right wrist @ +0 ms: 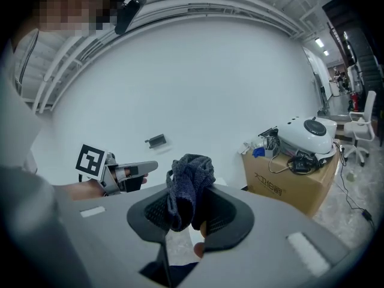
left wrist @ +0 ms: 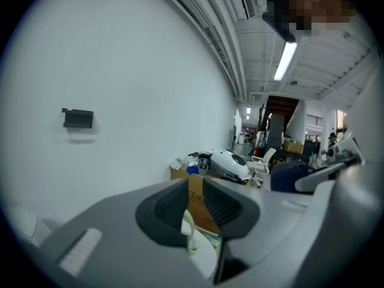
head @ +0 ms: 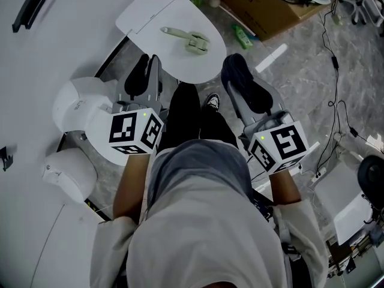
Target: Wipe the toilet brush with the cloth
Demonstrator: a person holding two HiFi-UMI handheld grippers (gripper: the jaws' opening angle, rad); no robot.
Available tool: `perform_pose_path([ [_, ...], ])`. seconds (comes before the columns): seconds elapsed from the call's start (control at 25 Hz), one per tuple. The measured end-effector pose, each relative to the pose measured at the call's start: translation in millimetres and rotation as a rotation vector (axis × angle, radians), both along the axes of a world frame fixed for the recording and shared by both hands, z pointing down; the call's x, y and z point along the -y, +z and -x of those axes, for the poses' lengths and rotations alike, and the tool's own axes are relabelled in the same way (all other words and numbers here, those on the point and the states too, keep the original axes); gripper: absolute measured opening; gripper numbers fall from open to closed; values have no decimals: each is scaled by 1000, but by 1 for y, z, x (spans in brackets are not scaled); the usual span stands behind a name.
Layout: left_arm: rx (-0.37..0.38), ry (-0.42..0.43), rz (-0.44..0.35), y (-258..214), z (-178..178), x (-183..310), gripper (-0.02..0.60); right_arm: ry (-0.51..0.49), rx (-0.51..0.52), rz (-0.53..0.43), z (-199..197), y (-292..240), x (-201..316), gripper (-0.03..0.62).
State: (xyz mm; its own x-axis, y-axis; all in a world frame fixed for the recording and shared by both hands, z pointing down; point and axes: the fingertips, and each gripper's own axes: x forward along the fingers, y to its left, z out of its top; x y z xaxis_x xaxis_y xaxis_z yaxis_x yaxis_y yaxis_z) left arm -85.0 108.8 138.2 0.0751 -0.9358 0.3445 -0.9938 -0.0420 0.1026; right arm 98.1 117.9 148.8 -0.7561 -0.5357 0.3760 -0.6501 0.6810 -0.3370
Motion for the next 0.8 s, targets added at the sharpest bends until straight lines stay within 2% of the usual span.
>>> perform_pose_path([
  [0.36,-69,1,94,52,22,56,0,8,-10,59,21,28,40,98],
  [0.8,-190,-10,185,115,43,94,0,15,-28,128,43,65,66,98],
])
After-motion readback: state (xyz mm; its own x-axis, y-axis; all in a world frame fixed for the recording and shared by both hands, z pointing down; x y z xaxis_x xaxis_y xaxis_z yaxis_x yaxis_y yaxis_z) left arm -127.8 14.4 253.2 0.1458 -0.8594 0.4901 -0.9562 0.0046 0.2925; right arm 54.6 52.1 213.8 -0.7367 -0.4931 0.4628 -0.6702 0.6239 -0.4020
